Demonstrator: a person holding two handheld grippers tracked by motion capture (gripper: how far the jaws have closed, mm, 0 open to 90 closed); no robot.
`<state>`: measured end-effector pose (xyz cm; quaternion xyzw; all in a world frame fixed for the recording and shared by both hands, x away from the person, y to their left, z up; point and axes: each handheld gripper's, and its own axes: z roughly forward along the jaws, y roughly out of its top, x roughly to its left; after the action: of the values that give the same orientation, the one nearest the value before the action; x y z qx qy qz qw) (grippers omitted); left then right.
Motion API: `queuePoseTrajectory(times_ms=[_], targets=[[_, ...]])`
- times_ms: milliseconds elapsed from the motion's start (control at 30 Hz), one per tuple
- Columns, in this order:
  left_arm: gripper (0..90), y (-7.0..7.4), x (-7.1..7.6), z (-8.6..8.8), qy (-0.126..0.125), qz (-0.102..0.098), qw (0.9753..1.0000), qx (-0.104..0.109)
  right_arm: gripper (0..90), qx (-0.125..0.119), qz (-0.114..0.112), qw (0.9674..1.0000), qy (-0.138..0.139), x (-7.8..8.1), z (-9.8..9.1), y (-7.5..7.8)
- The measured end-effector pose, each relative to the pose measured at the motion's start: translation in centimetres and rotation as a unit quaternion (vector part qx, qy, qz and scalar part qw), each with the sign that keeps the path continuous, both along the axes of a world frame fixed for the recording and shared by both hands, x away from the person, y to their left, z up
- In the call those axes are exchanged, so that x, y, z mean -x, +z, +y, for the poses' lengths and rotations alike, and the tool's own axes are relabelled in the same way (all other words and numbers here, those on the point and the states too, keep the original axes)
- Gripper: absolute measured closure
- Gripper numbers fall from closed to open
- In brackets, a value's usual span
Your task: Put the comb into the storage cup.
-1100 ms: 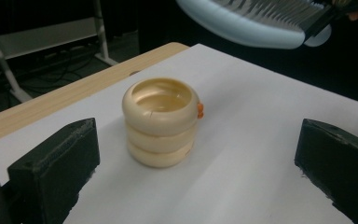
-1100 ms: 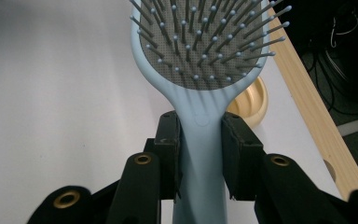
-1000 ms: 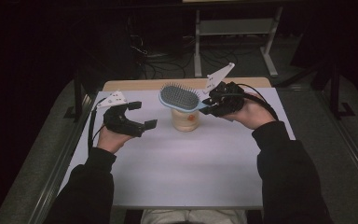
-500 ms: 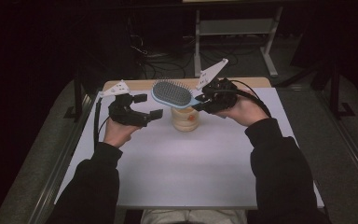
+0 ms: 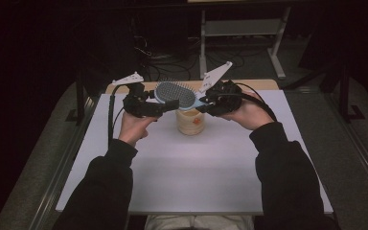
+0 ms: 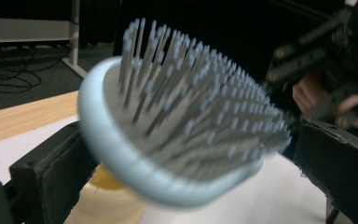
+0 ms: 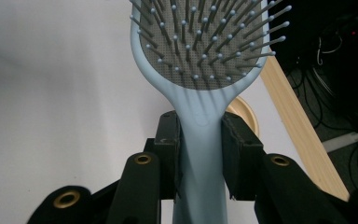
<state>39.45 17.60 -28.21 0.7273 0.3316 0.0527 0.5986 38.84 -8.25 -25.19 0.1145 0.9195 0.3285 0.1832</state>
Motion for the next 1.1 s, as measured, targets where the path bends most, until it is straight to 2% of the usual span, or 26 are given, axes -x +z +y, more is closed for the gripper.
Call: queuePoseTrajectory(times_ms=[67, 167, 267, 400, 467, 533, 633, 733, 800, 933, 1000, 1067, 1100], targets=[[0.0, 0.2, -0.1, -0.4, 0.004, 0.004, 1.0, 0.001, 68.5, 0.0, -0.002, 1.0, 0.001, 0.0, 0.1, 0.0], [0.0, 0.1, -0.4, -0.6, 0.001, 0.018, 0.9993, 0.034, 68.4, -0.003, -0.003, 1.0, 0.001, 0.1, 0.3, 0.0], [1.1, 0.0, -0.5, -0.6, 0.009, 0.022, 0.9988, 0.043, 68.4, 0.0, -0.01, 1.0, -0.003, 0.2, 0.4, 0.0], [10.4, -0.1, -0.5, -0.3, 0.021, 0.023, 0.9982, 0.052, 68.4, -0.001, -0.015, 0.9999, -0.007, 0.1, 0.5, 0.0], [15.6, -0.1, -0.5, -0.2, 0.018, 0.026, 0.9976, 0.061, 68.4, -0.008, -0.02, 0.9997, -0.008, 0.1, 0.5, 0.1], [20.9, -0.3, -0.6, -0.2, 0.017, 0.035, 0.9962, 0.078, 68.4, -0.009, -0.028, 0.9995, -0.011, 0.1, 0.7, 0.1], [29.6, -0.2, -0.5, 0.1, 0.019, 0.037, 0.9938, 0.103, 68.5, -0.012, -0.033, 0.9992, -0.019, 0.0, 1.1, 0.0], [35.0, 0.0, -0.6, 0.2, 0.023, 0.037, 0.9935, 0.105, 68.4, -0.012, -0.034, 0.9991, -0.021, -0.1, 1.3, -0.2], [37.4, 0.0, -0.6, 0.2, 0.03, 0.042, 0.9924, 0.112, 68.4, -0.011, -0.035, 0.9991, -0.023, -0.1, 1.5, -0.2], [42.3, 0.0, -0.6, 0.0, 0.038, 0.032, 0.9914, 0.121, 68.3, -0.008, -0.036, 0.9988, -0.034, -0.2, 1.8, -0.4], [47.0, 0.1, -0.6, 0.0, 0.039, 0.031, 0.9896, 0.135, 68.2, -0.005, -0.037, 0.9985, -0.04, -0.3, 2.0, -0.5], [49.5, 0.5, -0.3, -0.2, 0.044, 0.014, 0.9904, 0.13, 68.3, -0.009, -0.034, 0.9985, -0.042, -0.4, 2.1, -0.6], [50.2, 0.7, -0.2, -0.4, 0.046, 0.005, 0.9917, 0.12, 68.3, -0.01, -0.035, 0.9984, -0.044, -0.4, 2.2, -0.6]])
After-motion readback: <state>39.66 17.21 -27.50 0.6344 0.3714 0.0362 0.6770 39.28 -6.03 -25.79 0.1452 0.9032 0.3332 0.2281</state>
